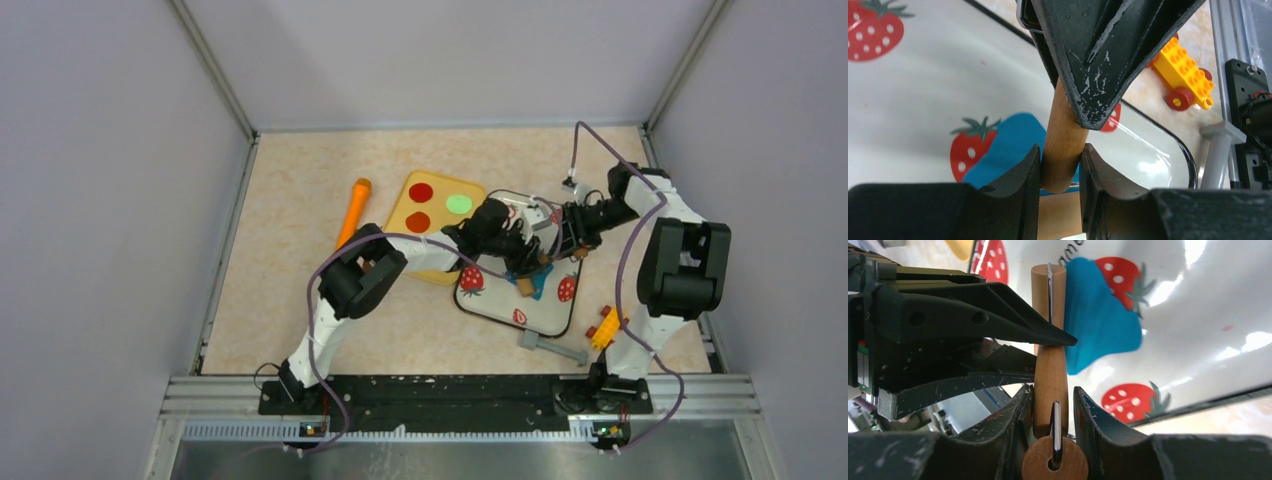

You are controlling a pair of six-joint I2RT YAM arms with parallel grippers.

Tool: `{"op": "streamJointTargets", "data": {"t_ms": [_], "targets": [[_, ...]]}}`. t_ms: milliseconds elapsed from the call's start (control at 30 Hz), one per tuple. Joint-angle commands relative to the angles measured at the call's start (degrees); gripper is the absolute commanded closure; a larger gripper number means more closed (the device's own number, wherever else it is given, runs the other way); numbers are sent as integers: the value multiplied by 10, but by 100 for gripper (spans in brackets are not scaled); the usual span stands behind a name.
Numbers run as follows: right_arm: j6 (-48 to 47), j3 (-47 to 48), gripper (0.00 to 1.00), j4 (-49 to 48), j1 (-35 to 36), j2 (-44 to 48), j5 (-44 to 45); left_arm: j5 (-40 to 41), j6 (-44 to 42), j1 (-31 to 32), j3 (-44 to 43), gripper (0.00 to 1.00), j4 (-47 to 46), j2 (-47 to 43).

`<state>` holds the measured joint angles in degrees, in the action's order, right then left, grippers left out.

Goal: Roll out the dumpling wrappers from the dough

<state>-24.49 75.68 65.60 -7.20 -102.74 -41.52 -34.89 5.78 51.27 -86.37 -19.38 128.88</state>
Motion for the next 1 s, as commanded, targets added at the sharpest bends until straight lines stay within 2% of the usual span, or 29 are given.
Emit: {"op": "streamJointTargets", "data": {"t_ms": [0,267,367,533,700,967], "targets": [[-30,-73,100,-14,44,1,-8,84,22,-19,63,100,-18,-29],[19,-92,100,-72,92,-15,-23,75,21,-29,125,100,-13,-67],[23,-54,100,-60,107,-11,-57,72,24,-37,126,100,6,-102],[7,39,100,9,107,18,-79,47,33,-29,76,100,32,-141],[-20,68,100,50,96,41,-60,38,44,-24,6,100,28,-98],[-63,17,100,33,75,38,-13,57,34,-23,-57,100,19,-16]]}}
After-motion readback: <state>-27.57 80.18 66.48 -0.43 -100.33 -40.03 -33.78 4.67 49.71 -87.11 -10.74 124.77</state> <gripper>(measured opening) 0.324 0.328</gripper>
